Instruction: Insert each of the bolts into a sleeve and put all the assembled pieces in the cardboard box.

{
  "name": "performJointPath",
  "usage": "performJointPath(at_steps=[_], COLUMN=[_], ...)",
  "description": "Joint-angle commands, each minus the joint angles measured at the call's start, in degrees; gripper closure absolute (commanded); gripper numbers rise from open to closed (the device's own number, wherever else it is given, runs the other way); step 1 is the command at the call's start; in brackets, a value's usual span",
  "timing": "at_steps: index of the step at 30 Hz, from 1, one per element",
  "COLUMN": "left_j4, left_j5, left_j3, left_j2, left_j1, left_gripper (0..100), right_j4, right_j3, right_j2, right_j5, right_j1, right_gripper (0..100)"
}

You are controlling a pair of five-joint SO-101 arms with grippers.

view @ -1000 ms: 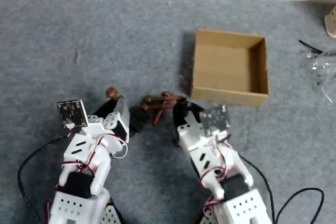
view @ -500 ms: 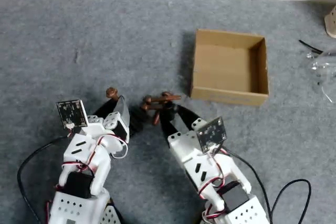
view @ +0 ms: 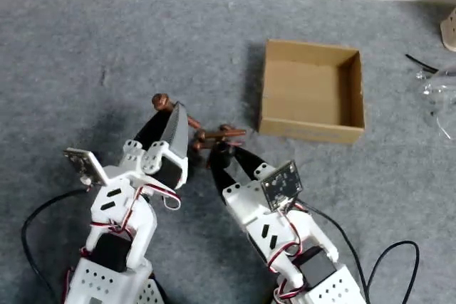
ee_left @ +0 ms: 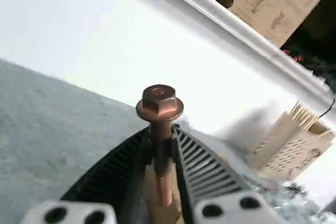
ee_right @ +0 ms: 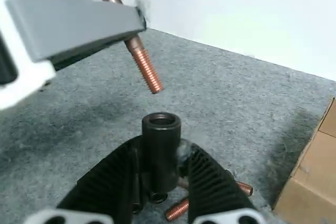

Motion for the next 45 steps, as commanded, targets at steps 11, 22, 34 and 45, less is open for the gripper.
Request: performJointPath(at_steps=[11,22,34,45], left_j4=[10.7,15.3,26.0,26.4], left_j5=[4.8,1.5,1.6,1.4], left_j3=[-9.4,-16.0,-18.4,-18.2], left_j2=[-0.1,-0.1,-0.1,0.0], left_j1=[7.1,7.4,8.0,13.1], left_gripper=[100,100,100,100], right_j4=[1.6,1.6,1.6,1.6], right_j3=[6.7,6.7,6.7,6.7], right_j2=[-1.2,-1.2,-1.2,-1.2], right_j5=[0.6,5.3,5.4,8.4], right_j1=[-1.1,-1.3,-1.5,-1.3], right_gripper=[99.4,99.4,99.4,99.4])
